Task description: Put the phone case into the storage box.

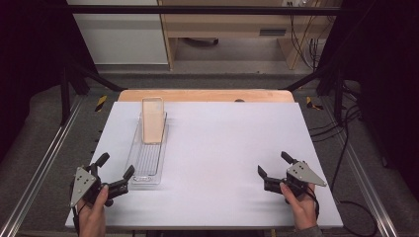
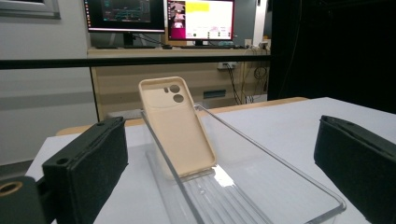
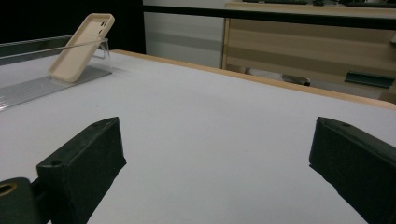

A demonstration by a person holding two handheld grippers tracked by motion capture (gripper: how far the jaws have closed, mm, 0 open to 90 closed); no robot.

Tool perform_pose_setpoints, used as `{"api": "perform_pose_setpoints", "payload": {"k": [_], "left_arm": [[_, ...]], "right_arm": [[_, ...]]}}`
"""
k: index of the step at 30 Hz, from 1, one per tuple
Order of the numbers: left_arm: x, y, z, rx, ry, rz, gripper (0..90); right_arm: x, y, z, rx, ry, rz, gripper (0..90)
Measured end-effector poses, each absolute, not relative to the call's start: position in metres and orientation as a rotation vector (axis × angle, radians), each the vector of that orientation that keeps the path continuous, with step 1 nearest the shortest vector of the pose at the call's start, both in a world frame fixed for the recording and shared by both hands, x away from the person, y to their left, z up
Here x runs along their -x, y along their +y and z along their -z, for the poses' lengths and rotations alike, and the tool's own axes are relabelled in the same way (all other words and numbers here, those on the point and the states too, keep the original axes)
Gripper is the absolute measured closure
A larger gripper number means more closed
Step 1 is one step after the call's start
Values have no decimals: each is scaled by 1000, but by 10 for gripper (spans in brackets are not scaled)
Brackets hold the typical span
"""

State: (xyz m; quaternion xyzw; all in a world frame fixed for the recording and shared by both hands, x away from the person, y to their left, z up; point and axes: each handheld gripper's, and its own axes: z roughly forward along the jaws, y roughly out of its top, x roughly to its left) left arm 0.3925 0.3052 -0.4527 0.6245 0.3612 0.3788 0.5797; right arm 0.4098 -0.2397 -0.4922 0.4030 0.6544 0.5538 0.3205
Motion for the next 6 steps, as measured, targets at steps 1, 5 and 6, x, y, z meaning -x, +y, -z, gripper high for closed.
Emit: {"api": "perform_pose_setpoints", "payload": {"k": [1,5,6], "left_arm": [[-393,304,453,-1467,845,-890,25],[-393,304,455,-1459,853,-891,25],[-392,304,455,-1464,851,-900,25]], "right_arm": [[-410,-240,493,-1066,1718,-1456,31],[-410,-243,494,-1075,1714,-1441,29],[-411,-243,494,-1078,1714,-1430,29]]}}
